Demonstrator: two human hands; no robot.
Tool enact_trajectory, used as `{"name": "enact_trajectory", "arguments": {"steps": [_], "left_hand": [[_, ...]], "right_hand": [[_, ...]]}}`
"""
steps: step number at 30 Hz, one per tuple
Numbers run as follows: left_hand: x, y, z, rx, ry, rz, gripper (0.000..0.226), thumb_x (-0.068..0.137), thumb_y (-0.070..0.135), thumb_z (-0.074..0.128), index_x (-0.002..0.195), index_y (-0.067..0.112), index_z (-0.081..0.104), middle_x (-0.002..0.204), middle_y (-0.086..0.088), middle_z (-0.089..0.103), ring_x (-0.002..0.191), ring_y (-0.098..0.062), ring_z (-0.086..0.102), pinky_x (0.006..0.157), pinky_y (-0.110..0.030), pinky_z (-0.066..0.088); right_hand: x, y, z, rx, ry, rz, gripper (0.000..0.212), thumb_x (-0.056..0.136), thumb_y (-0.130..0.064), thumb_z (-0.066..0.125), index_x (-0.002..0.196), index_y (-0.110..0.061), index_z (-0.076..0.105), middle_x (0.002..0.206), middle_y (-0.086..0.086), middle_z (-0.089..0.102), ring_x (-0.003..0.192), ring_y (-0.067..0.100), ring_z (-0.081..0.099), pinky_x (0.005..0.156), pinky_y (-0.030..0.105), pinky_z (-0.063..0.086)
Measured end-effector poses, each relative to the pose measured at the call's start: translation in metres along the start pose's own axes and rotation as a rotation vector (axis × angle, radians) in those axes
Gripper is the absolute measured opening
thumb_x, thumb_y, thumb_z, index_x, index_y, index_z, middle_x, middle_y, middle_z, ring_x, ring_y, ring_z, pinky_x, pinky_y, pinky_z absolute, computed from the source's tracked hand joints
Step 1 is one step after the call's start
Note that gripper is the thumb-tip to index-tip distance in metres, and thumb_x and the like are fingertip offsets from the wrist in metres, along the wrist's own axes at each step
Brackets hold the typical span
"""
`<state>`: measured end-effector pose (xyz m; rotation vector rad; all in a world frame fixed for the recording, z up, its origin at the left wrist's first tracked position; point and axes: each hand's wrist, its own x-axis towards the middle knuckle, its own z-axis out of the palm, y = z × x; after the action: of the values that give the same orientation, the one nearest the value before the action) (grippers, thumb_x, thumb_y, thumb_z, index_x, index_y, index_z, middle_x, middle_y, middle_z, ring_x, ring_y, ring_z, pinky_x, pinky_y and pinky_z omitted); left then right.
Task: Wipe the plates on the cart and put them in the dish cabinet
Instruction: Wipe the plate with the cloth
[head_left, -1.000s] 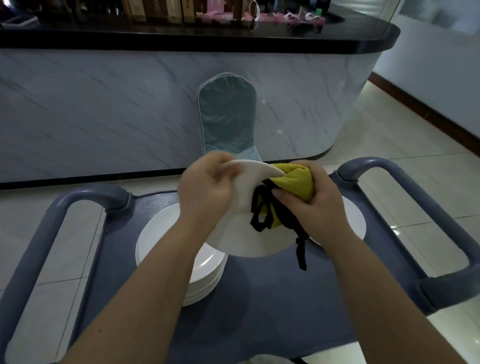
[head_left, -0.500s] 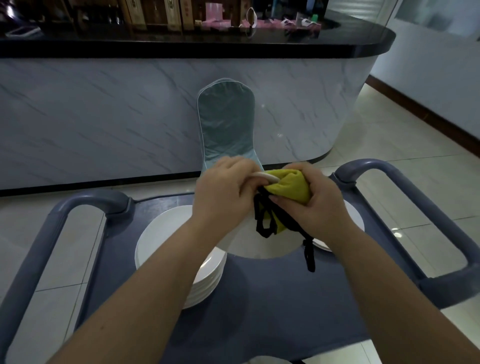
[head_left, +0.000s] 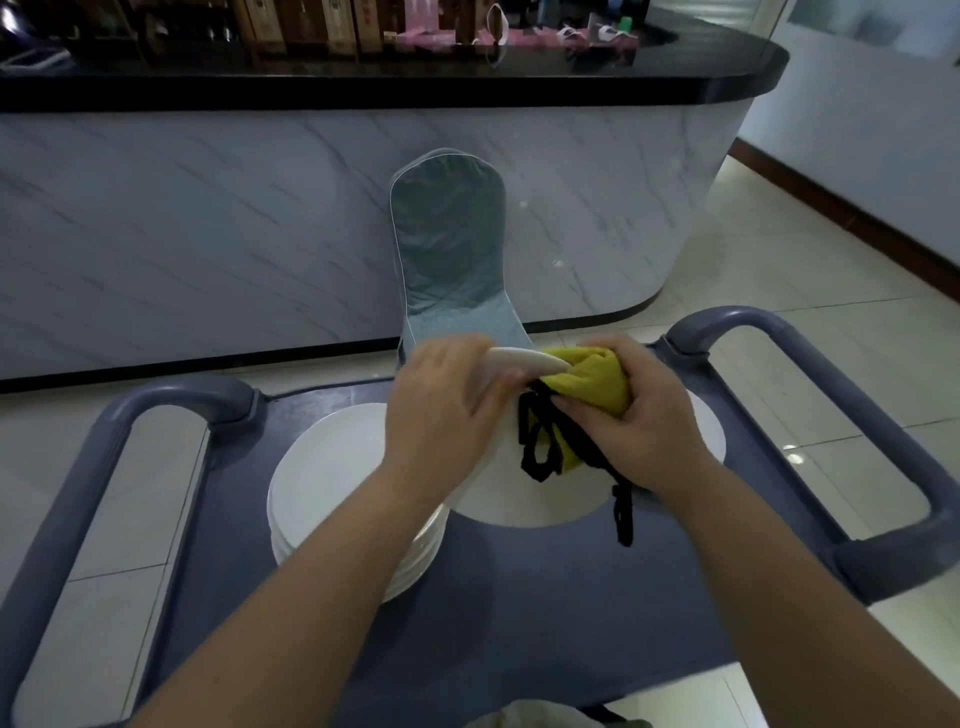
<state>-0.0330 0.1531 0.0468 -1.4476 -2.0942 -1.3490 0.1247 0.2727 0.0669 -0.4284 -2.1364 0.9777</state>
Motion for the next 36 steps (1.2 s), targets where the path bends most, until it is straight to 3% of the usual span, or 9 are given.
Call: {"name": "enact_trajectory", "arguments": {"steps": [6,13,15,19,23,26,32,34,36], "left_hand": [[0.048,0.016,-0.024,0.025,0.087,0.161,0.012,0.088,0.029,0.065,0.081,0.019,0.066,0.077,0.011,0.062,0.075,-0.018,0.057,0.061,-0.031,0.044],[-0.010,-0.008,-0.003,-0.552,0.371,-0.799,0.018,0.097,0.031,0.057,0.079,0.026,0.054,0.070,0.013,0.055,0.061,0.003,0.047,0.059,-0.019,0.038],[-0.022,-0.013,0.004,-0.444,0.212,-0.752,0.013,0.097,0.038,0.054,0.091,0.027,0.056,0.080,0.013,0.059,0.073,-0.002,0.053,0.064,-0.022,0.039],[0.009,-0.001,-0.004,0.031,-0.038,-0.089,0.031,0.092,0.047,0.054,0.097,0.019,0.063,0.092,0.005,0.064,0.087,-0.015,0.053,0.069,-0.031,0.042],[0.044,0.020,-0.014,0.108,0.018,0.236,0.022,0.092,0.033,0.060,0.082,0.015,0.066,0.080,0.003,0.065,0.075,-0.020,0.056,0.060,-0.034,0.041],[0.045,0.016,-0.022,-0.035,0.134,0.065,0.010,0.088,0.028,0.065,0.081,0.022,0.068,0.079,0.010,0.066,0.075,-0.014,0.060,0.065,-0.030,0.047],[-0.015,-0.007,0.003,-0.527,0.334,-0.909,0.021,0.099,0.031,0.052,0.079,0.026,0.058,0.072,0.012,0.059,0.063,0.002,0.049,0.068,-0.024,0.040],[-0.028,-0.009,0.010,-0.441,0.209,-0.765,0.018,0.101,0.031,0.047,0.088,0.029,0.059,0.079,0.017,0.062,0.074,-0.002,0.053,0.069,-0.020,0.041],[-0.018,-0.003,0.003,-0.195,0.051,-0.313,0.017,0.100,0.033,0.047,0.098,0.027,0.063,0.090,0.016,0.064,0.085,-0.008,0.054,0.075,-0.020,0.040]], "right_hand": [[0.024,-0.027,-0.007,0.096,-0.009,-0.093,0.033,0.081,-0.026,0.079,0.105,-0.032,0.056,0.092,-0.015,0.064,0.084,0.011,0.064,0.073,0.026,0.053],[-0.024,0.015,0.025,0.294,0.326,0.334,0.033,0.076,-0.028,0.080,0.101,-0.029,0.060,0.092,-0.018,0.067,0.089,0.006,0.065,0.078,0.030,0.053],[-0.024,0.022,0.024,0.228,0.298,0.343,0.030,0.073,-0.030,0.078,0.098,-0.029,0.061,0.090,-0.018,0.068,0.087,0.006,0.065,0.077,0.030,0.054],[0.001,0.007,0.009,-0.017,0.031,0.061,0.034,0.077,-0.029,0.079,0.104,-0.018,0.063,0.091,-0.009,0.067,0.084,0.008,0.063,0.073,0.020,0.051],[0.026,-0.019,-0.001,0.021,-0.038,-0.125,0.031,0.081,-0.031,0.077,0.105,-0.025,0.059,0.090,-0.012,0.065,0.080,0.011,0.063,0.070,0.023,0.051],[0.021,-0.022,-0.007,0.144,0.015,-0.042,0.034,0.080,-0.024,0.079,0.106,-0.029,0.057,0.092,-0.017,0.065,0.085,0.009,0.064,0.073,0.021,0.052],[-0.021,0.011,0.015,0.143,0.274,0.227,0.033,0.074,-0.031,0.076,0.102,-0.033,0.058,0.093,-0.026,0.065,0.088,-0.001,0.062,0.075,0.013,0.048],[-0.021,0.014,0.010,0.098,0.210,0.177,0.032,0.075,-0.029,0.076,0.099,-0.036,0.057,0.093,-0.029,0.065,0.087,-0.003,0.062,0.073,0.009,0.046],[-0.013,0.009,0.002,0.020,0.073,0.088,0.031,0.076,-0.030,0.076,0.101,-0.036,0.058,0.094,-0.024,0.066,0.087,-0.001,0.063,0.073,0.013,0.048]]}}
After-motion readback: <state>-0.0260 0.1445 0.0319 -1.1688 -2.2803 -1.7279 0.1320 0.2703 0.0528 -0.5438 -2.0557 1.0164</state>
